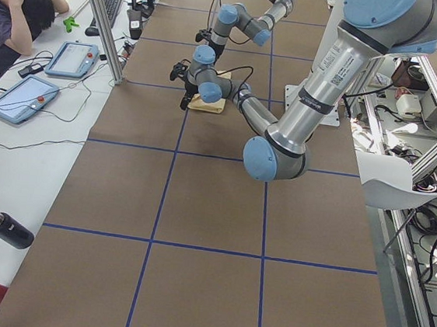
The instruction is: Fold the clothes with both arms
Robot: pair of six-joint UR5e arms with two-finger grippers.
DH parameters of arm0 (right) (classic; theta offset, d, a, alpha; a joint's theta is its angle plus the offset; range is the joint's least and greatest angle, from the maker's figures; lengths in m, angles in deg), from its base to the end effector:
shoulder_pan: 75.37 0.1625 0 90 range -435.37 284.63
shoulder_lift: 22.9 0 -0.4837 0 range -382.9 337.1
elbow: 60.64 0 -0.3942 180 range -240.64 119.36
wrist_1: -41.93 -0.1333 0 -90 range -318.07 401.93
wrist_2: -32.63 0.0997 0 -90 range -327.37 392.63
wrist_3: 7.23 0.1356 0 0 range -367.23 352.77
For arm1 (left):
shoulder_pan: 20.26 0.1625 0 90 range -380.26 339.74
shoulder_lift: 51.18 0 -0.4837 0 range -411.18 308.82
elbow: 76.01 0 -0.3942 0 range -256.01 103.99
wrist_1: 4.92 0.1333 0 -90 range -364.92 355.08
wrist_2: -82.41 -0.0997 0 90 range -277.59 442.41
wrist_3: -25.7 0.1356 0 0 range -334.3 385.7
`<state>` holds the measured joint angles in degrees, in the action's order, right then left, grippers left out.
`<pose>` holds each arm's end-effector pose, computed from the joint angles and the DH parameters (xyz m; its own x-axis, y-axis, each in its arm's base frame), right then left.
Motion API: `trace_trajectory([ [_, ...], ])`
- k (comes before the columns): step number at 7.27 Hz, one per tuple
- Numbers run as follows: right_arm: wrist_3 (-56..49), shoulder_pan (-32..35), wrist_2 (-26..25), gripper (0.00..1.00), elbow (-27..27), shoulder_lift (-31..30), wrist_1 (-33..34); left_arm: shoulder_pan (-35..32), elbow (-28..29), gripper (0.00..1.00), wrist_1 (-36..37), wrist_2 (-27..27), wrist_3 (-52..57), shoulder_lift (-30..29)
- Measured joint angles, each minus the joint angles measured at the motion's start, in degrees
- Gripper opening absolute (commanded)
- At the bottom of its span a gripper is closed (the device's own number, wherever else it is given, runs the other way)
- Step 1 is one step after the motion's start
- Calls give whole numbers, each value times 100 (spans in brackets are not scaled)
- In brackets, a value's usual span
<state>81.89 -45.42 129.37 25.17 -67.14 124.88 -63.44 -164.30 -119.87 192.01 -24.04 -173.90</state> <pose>-0.6418 -0.5053 0.2526 0.5791 0.3161 0.7514 -0.4106 0.9094 -0.0661 0.4948 -0.5848 0.3553 0.5971 0.2746 -0.7537 0.0735 0.9169 0.3922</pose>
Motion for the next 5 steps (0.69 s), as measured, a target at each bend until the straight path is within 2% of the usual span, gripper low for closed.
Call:
trace_trajectory([
  [2,248,-534,-479,61,-226,149,39,-19,-27,100,-1,16,43,64],
  [3,394,-639,-573,54,-441,299,46,-21,-29,100,-1,16,46,77],
  [5,388,-638,-859,51,-802,552,41,-23,-43,100,-1,10,23,93],
])
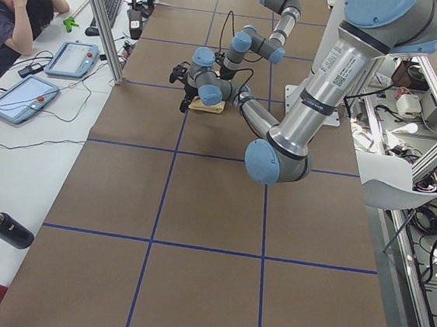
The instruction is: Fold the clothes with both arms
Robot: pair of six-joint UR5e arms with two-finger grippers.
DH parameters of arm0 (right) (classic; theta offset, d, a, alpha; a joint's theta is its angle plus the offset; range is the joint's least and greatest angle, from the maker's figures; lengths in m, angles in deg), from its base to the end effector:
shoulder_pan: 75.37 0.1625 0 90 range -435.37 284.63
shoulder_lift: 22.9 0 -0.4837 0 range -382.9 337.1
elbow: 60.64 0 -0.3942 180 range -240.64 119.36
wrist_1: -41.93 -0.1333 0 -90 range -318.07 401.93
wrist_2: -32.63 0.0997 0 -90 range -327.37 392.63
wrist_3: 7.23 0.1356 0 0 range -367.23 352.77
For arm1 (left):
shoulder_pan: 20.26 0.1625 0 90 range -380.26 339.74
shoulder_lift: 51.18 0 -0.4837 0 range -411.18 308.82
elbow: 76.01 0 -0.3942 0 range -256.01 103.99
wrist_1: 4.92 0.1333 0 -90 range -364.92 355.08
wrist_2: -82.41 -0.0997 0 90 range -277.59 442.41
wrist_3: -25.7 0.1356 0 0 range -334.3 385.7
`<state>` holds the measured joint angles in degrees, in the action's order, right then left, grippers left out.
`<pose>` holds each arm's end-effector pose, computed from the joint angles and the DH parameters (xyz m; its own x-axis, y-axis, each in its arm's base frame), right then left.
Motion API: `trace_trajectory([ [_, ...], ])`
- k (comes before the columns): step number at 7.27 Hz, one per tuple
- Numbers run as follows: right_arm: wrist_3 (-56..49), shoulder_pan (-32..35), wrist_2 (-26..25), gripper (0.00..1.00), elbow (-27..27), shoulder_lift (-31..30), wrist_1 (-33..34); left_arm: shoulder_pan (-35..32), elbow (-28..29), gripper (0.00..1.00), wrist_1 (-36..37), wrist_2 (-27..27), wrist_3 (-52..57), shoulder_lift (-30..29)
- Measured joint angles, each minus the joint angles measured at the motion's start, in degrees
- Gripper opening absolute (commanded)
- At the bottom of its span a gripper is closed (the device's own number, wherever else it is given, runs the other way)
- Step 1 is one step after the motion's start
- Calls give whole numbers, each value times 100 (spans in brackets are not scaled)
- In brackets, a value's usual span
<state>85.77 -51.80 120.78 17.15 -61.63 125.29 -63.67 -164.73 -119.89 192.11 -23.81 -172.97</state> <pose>-0.7241 -0.4661 0.2400 0.6172 0.3264 0.7159 -0.4538 0.8910 -0.0149 0.4891 -0.5832 0.3637 0.6022 0.2718 -0.7507 0.0713 0.9182 0.3897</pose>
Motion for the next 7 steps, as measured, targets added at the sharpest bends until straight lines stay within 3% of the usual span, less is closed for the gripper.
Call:
trace_trajectory([
  [5,-813,503,-402,43,-446,62,-56,8,-6,100,0,-3,-41,5],
  [7,-1384,766,-540,44,-896,217,-620,9,-12,100,0,-1,-48,5],
])
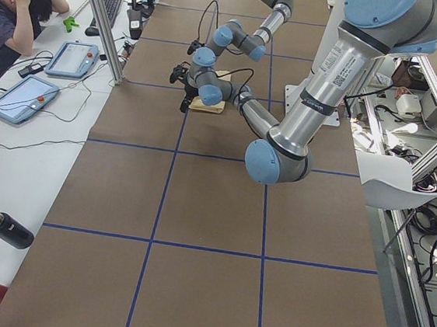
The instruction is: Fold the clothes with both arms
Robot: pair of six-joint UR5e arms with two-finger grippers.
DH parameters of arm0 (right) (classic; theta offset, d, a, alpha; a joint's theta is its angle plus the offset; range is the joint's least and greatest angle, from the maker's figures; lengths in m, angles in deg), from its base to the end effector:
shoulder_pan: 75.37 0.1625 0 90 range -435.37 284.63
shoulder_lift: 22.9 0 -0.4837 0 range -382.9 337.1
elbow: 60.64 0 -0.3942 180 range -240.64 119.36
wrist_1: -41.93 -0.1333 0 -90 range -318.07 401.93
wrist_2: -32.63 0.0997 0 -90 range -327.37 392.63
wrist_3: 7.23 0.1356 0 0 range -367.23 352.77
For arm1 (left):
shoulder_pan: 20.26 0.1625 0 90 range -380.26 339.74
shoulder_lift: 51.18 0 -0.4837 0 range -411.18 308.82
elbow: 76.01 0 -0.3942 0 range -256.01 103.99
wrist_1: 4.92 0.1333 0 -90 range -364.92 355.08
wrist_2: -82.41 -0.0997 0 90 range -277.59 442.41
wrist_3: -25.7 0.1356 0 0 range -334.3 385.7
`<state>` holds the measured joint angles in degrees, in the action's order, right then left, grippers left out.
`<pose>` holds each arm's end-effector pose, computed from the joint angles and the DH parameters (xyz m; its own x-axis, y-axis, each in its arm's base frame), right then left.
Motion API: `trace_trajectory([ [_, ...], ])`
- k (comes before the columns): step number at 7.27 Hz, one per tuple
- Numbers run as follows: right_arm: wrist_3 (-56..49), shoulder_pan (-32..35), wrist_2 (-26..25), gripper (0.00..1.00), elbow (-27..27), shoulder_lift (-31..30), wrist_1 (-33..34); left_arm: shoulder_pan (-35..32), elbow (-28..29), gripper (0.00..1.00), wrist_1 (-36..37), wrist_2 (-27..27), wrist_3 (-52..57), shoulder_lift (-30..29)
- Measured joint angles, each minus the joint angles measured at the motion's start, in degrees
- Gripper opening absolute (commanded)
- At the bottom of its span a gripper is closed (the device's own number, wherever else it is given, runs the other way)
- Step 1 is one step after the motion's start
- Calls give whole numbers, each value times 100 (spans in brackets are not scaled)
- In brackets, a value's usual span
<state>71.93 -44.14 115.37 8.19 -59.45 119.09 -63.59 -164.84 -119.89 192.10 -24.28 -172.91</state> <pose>-0.6809 -0.5888 0.2643 0.7037 0.2085 0.6792 -0.4669 0.8563 0.2208 0.4895 -0.5822 0.3635 0.6008 0.2656 -0.7540 0.0753 0.9202 0.3841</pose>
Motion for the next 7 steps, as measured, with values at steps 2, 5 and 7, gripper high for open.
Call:
trace_trajectory([
  [2,-148,143,136,53,-488,425,-467,-5,-1,100,0,0,-2,3],
  [5,-135,13,535,55,460,209,841,-1,-30,100,-10,0,-3,109],
  [7,-92,-191,568,51,979,-233,1230,-3,-59,100,-9,0,-13,127],
])
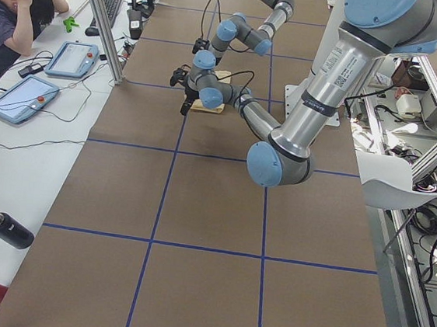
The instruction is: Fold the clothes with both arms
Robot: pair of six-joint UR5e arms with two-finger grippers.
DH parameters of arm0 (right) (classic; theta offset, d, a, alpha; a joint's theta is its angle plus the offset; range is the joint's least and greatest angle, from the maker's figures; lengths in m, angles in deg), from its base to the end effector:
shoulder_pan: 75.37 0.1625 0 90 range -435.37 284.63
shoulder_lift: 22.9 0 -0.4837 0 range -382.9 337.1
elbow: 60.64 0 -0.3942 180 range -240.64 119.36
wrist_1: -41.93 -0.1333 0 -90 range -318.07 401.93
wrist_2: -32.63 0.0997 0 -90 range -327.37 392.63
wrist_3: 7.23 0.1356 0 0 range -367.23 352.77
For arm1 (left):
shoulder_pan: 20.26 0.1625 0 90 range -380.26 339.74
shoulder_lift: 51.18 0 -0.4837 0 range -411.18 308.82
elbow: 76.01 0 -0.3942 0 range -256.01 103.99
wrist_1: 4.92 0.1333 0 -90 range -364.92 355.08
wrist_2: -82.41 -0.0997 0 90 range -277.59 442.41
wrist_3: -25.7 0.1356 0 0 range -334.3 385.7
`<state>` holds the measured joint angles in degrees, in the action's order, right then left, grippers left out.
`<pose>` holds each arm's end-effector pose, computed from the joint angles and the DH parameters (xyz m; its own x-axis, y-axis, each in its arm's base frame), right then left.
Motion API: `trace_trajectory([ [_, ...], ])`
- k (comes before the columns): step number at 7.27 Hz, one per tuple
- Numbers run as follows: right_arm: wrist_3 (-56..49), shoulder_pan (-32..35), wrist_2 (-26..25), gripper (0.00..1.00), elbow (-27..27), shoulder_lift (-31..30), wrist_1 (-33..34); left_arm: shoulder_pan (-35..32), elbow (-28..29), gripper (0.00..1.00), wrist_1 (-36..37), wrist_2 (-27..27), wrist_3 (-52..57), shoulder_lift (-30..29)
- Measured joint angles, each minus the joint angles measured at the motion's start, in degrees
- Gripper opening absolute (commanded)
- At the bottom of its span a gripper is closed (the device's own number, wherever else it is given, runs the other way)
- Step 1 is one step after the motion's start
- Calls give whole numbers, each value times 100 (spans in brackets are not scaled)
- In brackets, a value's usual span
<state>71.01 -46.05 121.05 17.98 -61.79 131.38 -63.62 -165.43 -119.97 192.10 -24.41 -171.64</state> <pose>-0.6682 -0.5325 0.2532 0.7541 0.1899 0.6287 -0.3589 0.9209 0.1524 0.4843 -0.5778 0.3748 0.6065 0.2577 -0.7521 0.0743 0.9235 0.3763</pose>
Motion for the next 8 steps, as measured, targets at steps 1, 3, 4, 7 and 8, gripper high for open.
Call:
trace_trajectory([
  [1,-13,-35,12,44,67,-78,133,0,-30,100,0,0,-10,13],
  [3,-719,-61,59,43,101,-69,364,3,-88,100,0,0,-16,66],
  [4,-1572,-67,66,43,102,-67,401,3,-94,100,0,0,-16,78],
  [7,-3565,-70,455,45,93,-93,417,3,-94,100,-6,0,-15,108],
  [8,-3810,-68,543,21,93,-93,416,3,-89,100,-7,0,-8,118],
])
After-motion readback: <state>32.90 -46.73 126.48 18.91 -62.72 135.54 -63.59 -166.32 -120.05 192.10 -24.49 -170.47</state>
